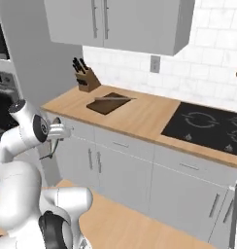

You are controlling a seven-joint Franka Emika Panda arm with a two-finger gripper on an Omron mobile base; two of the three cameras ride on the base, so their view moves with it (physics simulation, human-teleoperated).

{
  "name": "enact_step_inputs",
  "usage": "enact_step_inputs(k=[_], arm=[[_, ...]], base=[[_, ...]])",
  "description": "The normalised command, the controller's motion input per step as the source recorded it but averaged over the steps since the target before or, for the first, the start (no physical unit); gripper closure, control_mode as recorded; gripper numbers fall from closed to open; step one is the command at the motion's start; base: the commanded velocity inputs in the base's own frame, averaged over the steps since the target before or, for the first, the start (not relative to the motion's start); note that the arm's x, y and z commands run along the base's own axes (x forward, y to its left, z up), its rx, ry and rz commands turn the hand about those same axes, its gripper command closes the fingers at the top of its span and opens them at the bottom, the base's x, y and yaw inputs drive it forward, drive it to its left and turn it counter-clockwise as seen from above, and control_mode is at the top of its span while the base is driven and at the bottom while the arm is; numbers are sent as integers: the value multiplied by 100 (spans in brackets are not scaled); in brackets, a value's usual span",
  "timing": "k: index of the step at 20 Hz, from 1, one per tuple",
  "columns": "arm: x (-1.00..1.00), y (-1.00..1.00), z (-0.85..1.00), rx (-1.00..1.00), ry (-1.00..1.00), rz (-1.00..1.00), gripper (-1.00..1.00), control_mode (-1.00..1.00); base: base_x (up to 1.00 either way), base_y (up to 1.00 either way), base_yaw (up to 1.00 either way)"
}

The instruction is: Pick up the knife from the drawer and place it on the cutting board. Then place the meat from the plate to the cutting board.

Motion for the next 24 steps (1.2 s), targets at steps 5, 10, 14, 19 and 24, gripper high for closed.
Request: enact_step_inputs(k=[5,10,14,19,24], arm=[[0,0,0,0,0,0,100,100],[0,0,0,0,0,0,100,100],[0,0,0,0,0,0,100,100],[0,0,0,0,0,0,100,100],[0,0,0,0,0,0,100,100]], base=[[37,72,-70],[39,49,-70],[25,65,-63],[26,100,-50],[18,74,-23]])
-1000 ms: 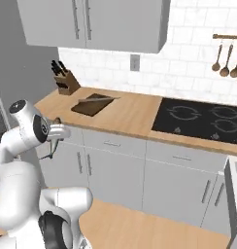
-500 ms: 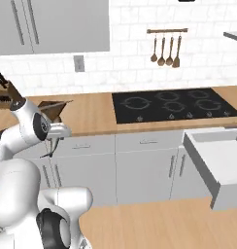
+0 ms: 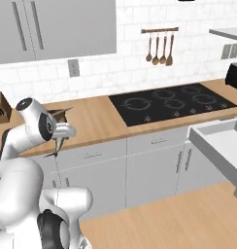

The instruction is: Pick up the knife from the drawer and place it on the cutting board. Then place the meat from the plate to the cutting board.

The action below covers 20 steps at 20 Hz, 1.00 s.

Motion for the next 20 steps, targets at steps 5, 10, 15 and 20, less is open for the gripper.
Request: enact_step_inputs(k=[5,10,15,20], arm=[[0,0,0,0,0,0,100,100],[0,0,0,0,0,0,100,100],[0,0,0,0,0,0,100,100],[0,0,0,0,0,0,100,100]], base=[[13,0,8],[9,0,29],[25,0,26],[39,18,22]])
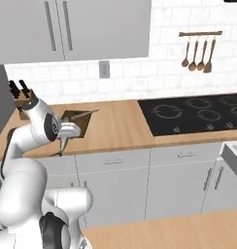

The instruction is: Pick up the knife from the drawer and place it on the cutting board. Then place the meat from the plate to the cutting board.

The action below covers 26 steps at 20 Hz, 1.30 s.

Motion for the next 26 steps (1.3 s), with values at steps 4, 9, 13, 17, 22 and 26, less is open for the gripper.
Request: enact_step_inputs(k=[4,9,13,17,22,26], arm=[[0,0,0,0,0,0,100,100],[0,0,0,0,0,0,100,100],[40,10,-3,10,26,-6,100,-100],[42,-8,-26,24,50,-40,100,-100],[18,-26,-40,21,41,-52,100,-100],[21,-37,-49,0,4,-45,100,-100]], base=[[56,38,5],[89,79,0],[19,11,0],[0,0,0],[0,0,0],[0,0,0]])
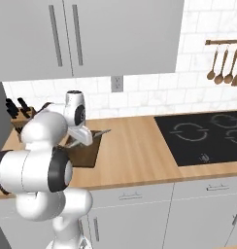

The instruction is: Pick up the knife from the drawer and place it on the cutting board. Then place the meat from the plate to the cutting board.

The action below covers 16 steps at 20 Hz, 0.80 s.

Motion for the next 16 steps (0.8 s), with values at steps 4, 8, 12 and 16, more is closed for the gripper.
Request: enact_step_inputs(k=[4,8,12,16], arm=[[44,-6,-72,0,0,-32,100,-100],[41,0,-64,0,2,-23,100,-100],[43,5,-51,0,2,-19,100,-100],[54,41,-23,0,0,-17,-100,-100]], base=[[0,0,0],[0,0,0],[0,0,0],[0,0,0]])
